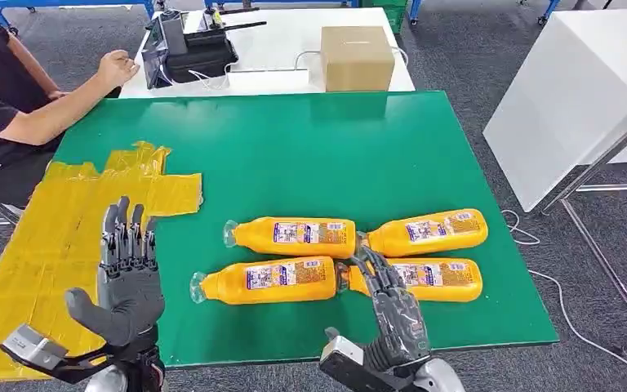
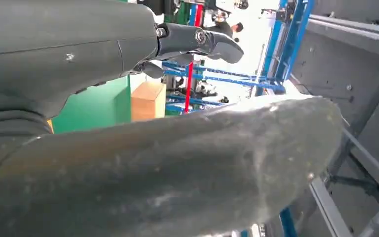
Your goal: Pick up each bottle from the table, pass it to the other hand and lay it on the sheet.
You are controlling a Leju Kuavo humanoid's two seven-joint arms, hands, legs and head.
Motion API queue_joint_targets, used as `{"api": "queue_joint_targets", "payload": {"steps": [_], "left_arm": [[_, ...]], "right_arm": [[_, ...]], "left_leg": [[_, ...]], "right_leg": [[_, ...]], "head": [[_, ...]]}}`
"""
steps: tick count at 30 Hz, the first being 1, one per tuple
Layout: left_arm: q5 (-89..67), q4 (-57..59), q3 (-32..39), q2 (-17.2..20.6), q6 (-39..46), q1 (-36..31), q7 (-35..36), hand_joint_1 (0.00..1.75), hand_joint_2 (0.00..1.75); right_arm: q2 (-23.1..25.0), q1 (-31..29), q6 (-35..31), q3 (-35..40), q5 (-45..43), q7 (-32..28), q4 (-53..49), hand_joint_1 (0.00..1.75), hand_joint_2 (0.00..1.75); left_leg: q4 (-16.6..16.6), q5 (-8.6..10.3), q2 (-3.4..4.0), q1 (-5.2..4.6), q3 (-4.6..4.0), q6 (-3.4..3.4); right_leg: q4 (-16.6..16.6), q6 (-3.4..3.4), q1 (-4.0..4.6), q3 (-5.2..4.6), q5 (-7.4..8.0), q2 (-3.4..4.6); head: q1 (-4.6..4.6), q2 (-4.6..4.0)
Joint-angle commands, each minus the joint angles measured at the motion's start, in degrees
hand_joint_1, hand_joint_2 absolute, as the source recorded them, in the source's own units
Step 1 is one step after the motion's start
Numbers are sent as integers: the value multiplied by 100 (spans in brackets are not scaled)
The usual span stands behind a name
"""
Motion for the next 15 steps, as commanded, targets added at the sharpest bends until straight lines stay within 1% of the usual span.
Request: {"api": "queue_joint_targets", "payload": {"steps": [1, 3, 5, 7, 9, 12, 13, 15], "left_arm": [[6, 32, 442, -241, -83, 185, 66, 0, 0], [6, 31, 449, -234, -82, 204, 66, 0, 0], [19, -18, 480, -264, -96, 226, 89, 0, 0], [19, -19, 488, -257, -95, 236, 89, 0, 0], [19, -19, 488, -257, -95, 236, 89, 0, 0], [19, -19, 488, -257, -95, 236, 89, 0, 0], [19, -19, 488, -257, -95, 236, 89, 0, 0], [19, -19, 488, -257, -95, 236, 89, 0, 0]], "right_arm": [[-628, 343, -199, 456, 638, 1012, -422, 0, 175], [-638, 363, -204, 464, 638, 1012, -431, 0, 175], [-659, 400, -181, 418, 727, 1248, -449, 0, 175], [-680, 401, -187, 405, 726, 1248, -452, 0, 175], [-680, 401, -187, 405, 726, 1248, -452, 0, 175], [-680, 401, -187, 405, 726, 1248, -452, 0, 175], [-680, 401, -187, 405, 726, 1248, -452, 0, 175], [-680, 401, -187, 405, 726, 1248, -452, 0, 175]], "left_leg": [[-3, -5, -1, 3, 14, -9], [-3, -8, 3, 4, 17, -10], [-5, -9, 8, 5, 21, -11], [-6, -11, 8, 7, 26, -14], [-4, -3, 3, 2, 11, -7], [-6, -6, 7, 5, 18, -11], [-3, -2, 2, 1, 8, -6], [-4, -5, 6, 5, 16, -10]], "right_leg": [[-4, -4, 3, 16, -5, -7], [-5, -4, 4, 18, -6, -3], [-7, -5, 5, 21, -6, 0], [-8, -7, 7, 26, -8, -1], [-4, -3, 2, 11, -2, -2], [-7, -6, 6, 18, -3, 0], [-3, -3, 1, 8, -1, -2], [-6, -5, 5, 16, -3, 0]], "head": [[0, 0], [0, 0], [0, 0], [0, 0], [0, 0], [0, 0], [0, 0], [0, 0]]}}
